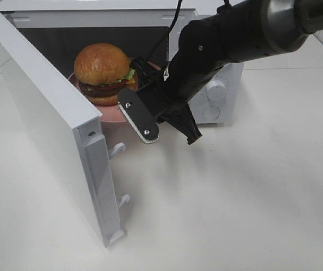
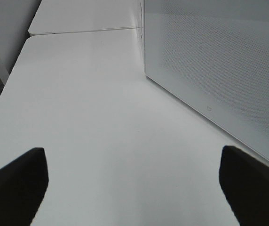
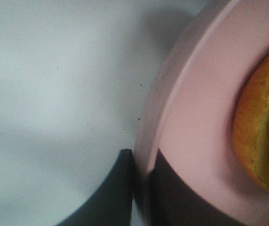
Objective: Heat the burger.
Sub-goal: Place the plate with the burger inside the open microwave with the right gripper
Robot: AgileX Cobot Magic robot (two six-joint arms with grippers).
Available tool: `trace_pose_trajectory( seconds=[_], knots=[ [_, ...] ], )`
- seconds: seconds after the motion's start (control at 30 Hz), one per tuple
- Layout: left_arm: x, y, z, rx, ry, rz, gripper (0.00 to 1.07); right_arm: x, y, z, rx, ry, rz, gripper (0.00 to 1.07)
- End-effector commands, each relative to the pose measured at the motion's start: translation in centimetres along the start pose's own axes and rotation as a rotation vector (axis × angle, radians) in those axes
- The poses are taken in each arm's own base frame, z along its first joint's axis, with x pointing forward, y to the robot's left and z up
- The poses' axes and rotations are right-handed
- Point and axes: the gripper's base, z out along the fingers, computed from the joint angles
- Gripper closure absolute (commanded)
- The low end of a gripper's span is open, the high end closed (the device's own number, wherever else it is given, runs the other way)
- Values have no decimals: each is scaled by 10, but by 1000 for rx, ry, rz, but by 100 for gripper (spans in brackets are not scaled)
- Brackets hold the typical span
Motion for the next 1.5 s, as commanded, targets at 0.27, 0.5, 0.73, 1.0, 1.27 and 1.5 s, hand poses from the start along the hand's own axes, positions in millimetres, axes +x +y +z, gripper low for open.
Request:
trace_pose_trajectory(
  seconds=[0.27,0.5,0.73,1.0,1.27,1.5],
  knots=[
    [1,0,-2,-8,-18,3,16,5,-26,11,96,37,99,107],
    [1,0,-2,-8,-18,3,16,9,-34,18,100,64,169,107],
    [1,0,-2,-8,-18,3,16,13,-42,31,85,95,223,107],
    [1,0,-2,-8,-18,3,16,15,-50,42,68,108,286,107],
    [1,0,-2,-8,-18,3,16,13,-57,51,78,127,316,107],
    [1,1,-2,-10,-17,4,16,16,-65,63,96,157,381,107]
  ],
)
